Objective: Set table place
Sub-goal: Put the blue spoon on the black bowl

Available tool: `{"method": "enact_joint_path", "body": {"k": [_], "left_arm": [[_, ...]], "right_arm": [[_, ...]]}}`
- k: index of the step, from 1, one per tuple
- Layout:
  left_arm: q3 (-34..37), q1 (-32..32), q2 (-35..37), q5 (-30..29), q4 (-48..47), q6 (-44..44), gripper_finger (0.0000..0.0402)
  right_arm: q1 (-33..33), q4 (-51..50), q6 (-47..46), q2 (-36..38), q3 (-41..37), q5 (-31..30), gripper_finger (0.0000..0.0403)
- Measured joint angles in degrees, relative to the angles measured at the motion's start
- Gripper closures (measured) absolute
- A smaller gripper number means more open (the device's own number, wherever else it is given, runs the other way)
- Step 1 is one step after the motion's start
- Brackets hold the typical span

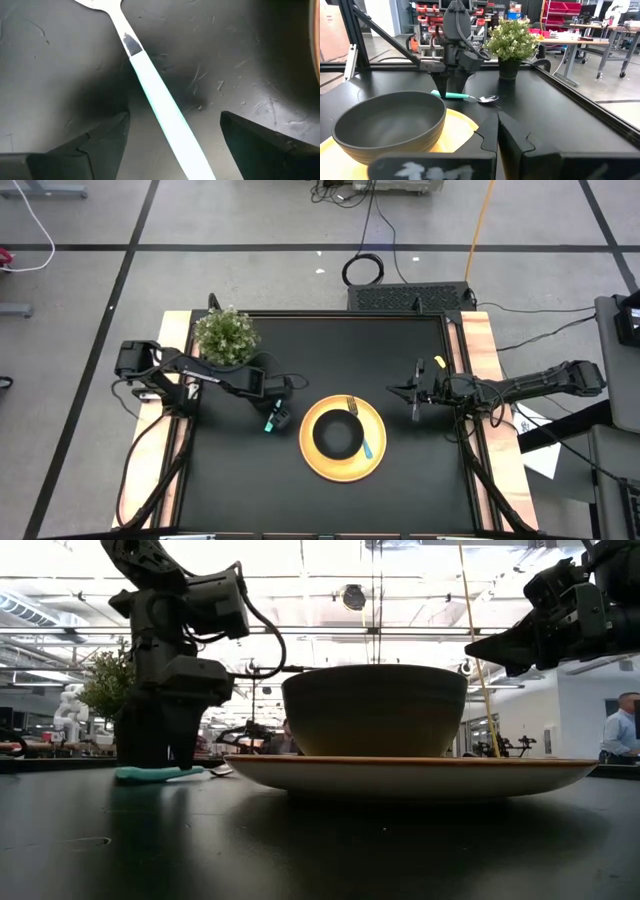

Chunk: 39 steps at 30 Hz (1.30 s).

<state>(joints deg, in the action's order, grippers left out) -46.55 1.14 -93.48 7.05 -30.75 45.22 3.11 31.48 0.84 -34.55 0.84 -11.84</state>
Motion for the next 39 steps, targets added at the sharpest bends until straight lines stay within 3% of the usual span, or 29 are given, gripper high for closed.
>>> {"method": "enact_joint_path", "body": {"k": [13, 21, 33, 39], "left_arm": [[-2.2, -1.65, -1.78, -2.66, -4.57, -1.27, 0.0091], [-2.4, -2.07, -2.72, -3.79, -6.86, -1.87, 0.0175], [-2.24, -2.02, -2.72, -5.56, -7.96, -8.33, 0.0332], [-2.24, -2.05, -2.7, -5.62, -7.75, -8.8, 0.0345]], "right_arm": [[0.0, -0.07, -0.15, -0.27, 0.0, 0.0, 0.0403], [0.0, -0.07, -0.15, -0.3, 0.0, 0.0, 0.0403], [-0.01, -0.07, -0.2, -0.3, 0.0, 0.0, 0.0403], [-0.01, -0.07, -0.21, -0.3, 0.0, 0.0, 0.0403]]}}
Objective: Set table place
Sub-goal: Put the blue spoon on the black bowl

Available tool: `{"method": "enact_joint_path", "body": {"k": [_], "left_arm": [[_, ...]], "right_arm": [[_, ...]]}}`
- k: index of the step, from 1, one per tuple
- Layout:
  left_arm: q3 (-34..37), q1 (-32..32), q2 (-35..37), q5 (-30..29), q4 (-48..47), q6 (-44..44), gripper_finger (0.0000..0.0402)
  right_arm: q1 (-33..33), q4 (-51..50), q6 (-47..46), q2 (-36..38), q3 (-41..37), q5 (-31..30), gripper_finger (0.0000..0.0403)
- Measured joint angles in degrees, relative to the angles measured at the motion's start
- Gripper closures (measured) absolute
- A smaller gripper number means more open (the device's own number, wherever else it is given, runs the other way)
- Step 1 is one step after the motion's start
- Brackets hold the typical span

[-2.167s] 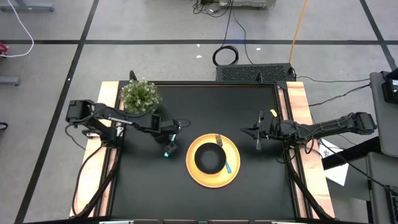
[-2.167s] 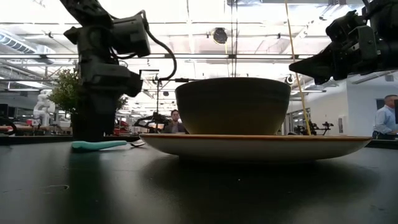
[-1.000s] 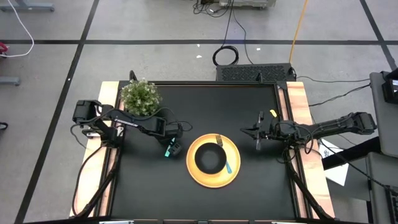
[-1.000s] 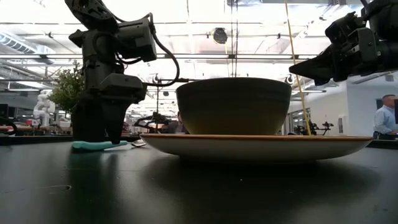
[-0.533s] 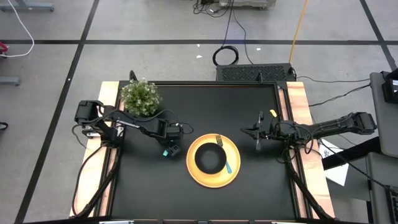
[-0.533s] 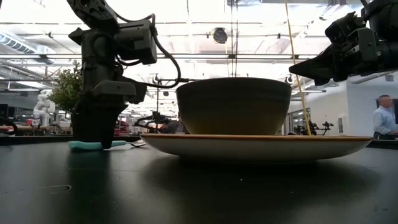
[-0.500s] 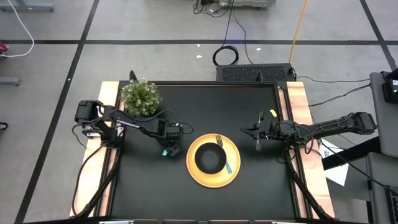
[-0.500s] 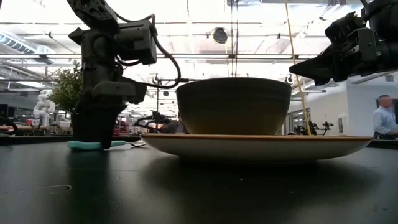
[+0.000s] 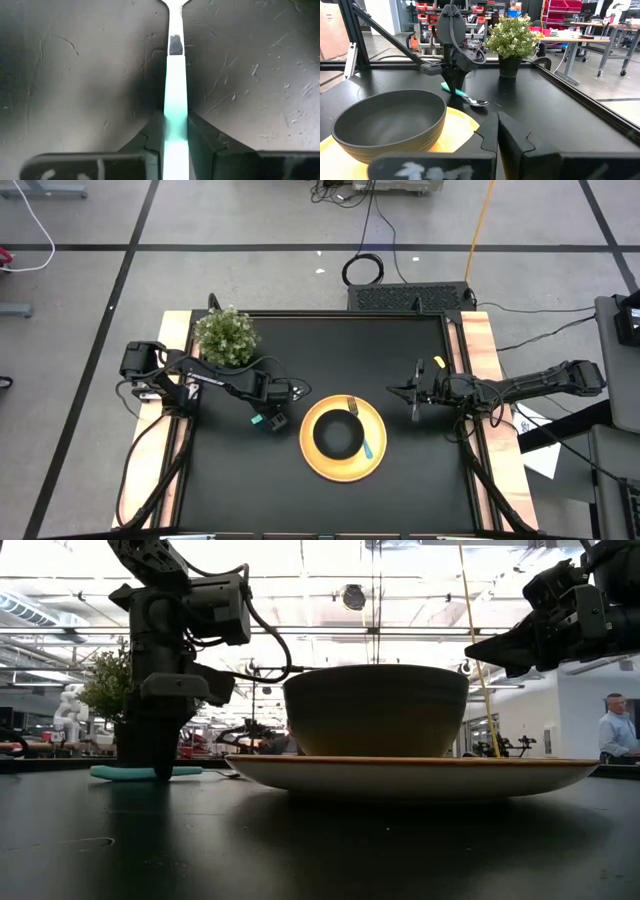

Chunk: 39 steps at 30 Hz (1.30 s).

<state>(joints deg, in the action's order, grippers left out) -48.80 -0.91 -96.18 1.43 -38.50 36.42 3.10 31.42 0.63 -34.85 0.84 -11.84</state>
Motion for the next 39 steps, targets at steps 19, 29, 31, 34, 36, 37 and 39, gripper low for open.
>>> {"method": "enact_joint_path", "body": {"k": [19, 29, 31, 34, 36, 37, 39], "left_arm": [[0.48, 0.02, 5.66, -9.42, 6.82, -2.65, 0.0343], [0.39, 0.88, 6.96, -13.55, 8.2, -5.65, 0.0343], [0.35, 0.99, 7.02, -13.55, 8.65, -5.78, 0.0343], [0.33, 0.98, 7.04, -13.56, 8.46, -6.32, 0.0343], [0.33, 0.98, 7.06, -13.7, 8.67, -6.36, 0.0343], [0.33, 0.98, 7.08, -14.13, 8.63, -6.38, 0.0343], [0.33, 0.98, 7.08, -14.84, 8.63, -7.11, 0.0343]], "right_arm": [[0.01, 0.02, -0.45, 0.0, 0.02, 0.02, 0.0403], [0.01, 0.02, -0.45, -0.02, 0.0, 0.01, 0.0403], [0.01, 0.04, -0.45, -0.04, 0.02, 0.02, 0.0403], [0.0, 0.02, -0.39, -0.11, 0.0, 0.02, 0.0403], [0.01, 0.04, -0.38, -0.09, 0.0, 0.02, 0.0403], [0.01, 0.02, -0.36, -0.09, 0.01, 0.02, 0.0403], [0.01, 0.04, -0.38, -0.09, 0.0, 0.02, 0.0403]]}}
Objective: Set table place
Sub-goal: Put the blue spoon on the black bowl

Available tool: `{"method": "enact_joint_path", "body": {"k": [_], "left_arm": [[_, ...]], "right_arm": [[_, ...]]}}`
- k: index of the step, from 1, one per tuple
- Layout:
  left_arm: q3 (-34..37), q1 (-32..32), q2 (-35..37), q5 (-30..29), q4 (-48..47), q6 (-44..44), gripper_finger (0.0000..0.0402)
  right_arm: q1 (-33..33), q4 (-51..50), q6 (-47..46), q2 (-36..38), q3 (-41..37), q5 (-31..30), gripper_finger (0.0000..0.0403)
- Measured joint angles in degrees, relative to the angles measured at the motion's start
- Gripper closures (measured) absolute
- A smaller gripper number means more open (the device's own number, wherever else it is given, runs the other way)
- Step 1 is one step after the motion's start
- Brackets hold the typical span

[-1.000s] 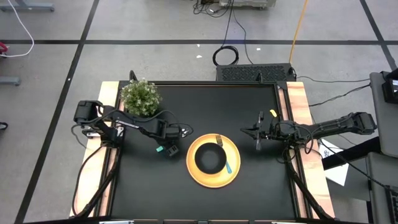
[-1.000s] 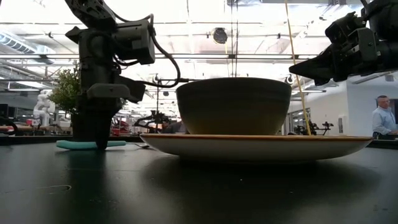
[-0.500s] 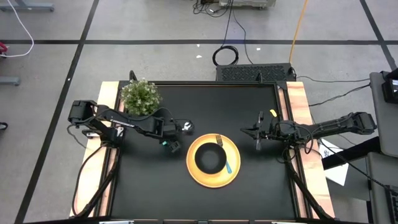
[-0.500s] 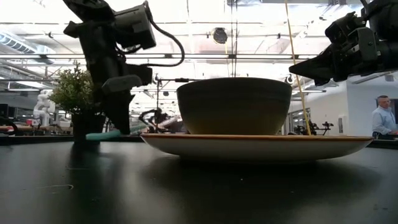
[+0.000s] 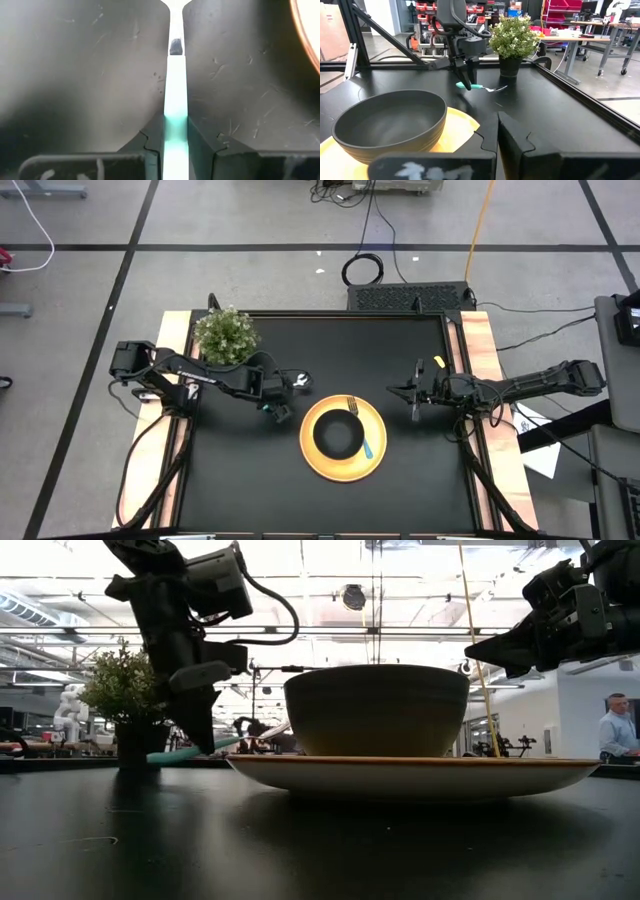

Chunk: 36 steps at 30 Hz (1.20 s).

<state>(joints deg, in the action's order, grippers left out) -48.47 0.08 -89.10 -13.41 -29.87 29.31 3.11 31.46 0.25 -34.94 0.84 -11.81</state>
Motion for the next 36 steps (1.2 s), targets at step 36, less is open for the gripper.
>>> {"method": "enact_joint_path", "body": {"k": [36], "left_arm": [[10.99, -5.52, 18.35, -3.42, 26.07, -23.93, 0.0343]], "right_arm": [[-0.01, 0.63, 0.01, -0.83, 0.0, -0.01, 0.0403]]}}
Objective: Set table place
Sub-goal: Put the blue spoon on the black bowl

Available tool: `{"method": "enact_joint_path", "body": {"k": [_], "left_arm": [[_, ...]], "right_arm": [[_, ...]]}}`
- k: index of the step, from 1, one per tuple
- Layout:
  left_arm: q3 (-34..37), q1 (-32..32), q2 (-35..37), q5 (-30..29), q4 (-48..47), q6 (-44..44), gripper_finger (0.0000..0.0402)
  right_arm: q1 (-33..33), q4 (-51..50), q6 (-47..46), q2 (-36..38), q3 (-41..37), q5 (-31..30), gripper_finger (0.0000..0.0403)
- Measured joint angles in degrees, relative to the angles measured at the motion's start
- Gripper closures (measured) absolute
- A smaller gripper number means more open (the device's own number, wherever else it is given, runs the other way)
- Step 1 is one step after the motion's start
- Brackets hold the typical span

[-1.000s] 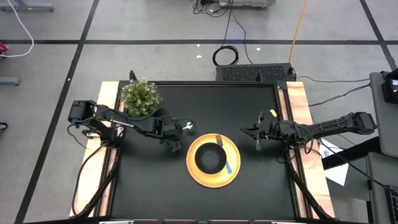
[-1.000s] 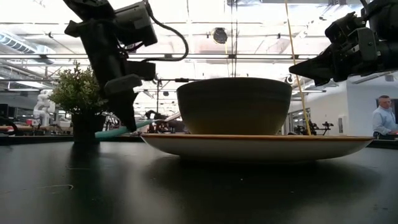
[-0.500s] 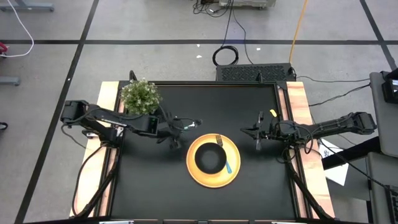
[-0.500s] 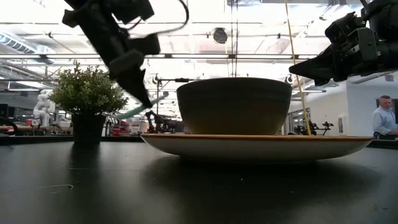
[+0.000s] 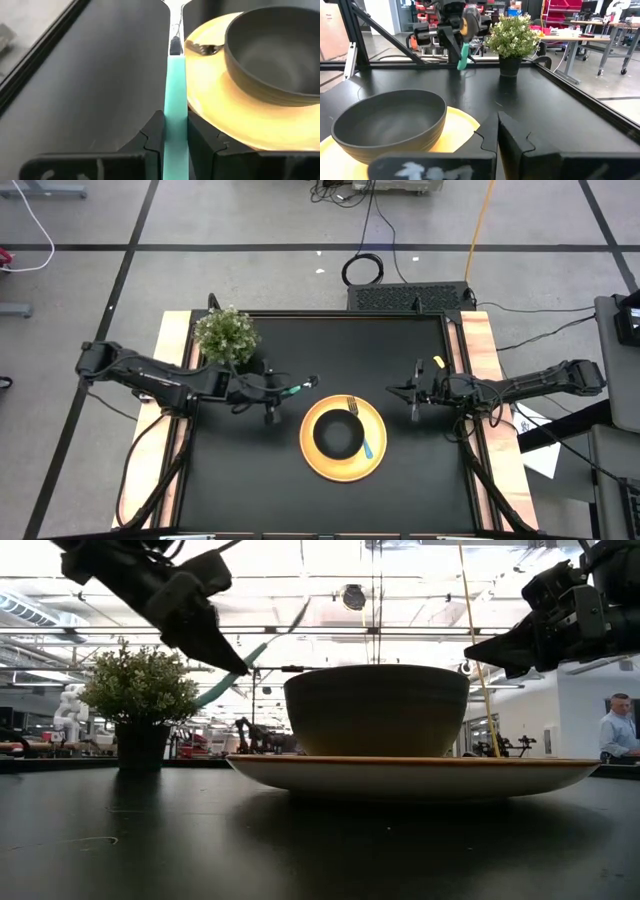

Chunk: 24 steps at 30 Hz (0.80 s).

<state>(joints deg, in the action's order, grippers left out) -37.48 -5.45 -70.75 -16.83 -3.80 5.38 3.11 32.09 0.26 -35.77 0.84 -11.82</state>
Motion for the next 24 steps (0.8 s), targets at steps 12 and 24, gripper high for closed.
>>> {"method": "enact_joint_path", "body": {"k": [12, 24], "left_arm": [[4.55, -1.34, 5.25, 0.01, 4.01, -2.73, 0.0343], [4.55, -1.34, 5.23, 0.25, 3.91, -2.33, 0.0343]], "right_arm": [[-0.01, 0.27, 0.01, -0.27, 0.0, -0.01, 0.0403], [0.01, 0.29, -0.01, -0.28, 0.0, -0.01, 0.0403]]}}
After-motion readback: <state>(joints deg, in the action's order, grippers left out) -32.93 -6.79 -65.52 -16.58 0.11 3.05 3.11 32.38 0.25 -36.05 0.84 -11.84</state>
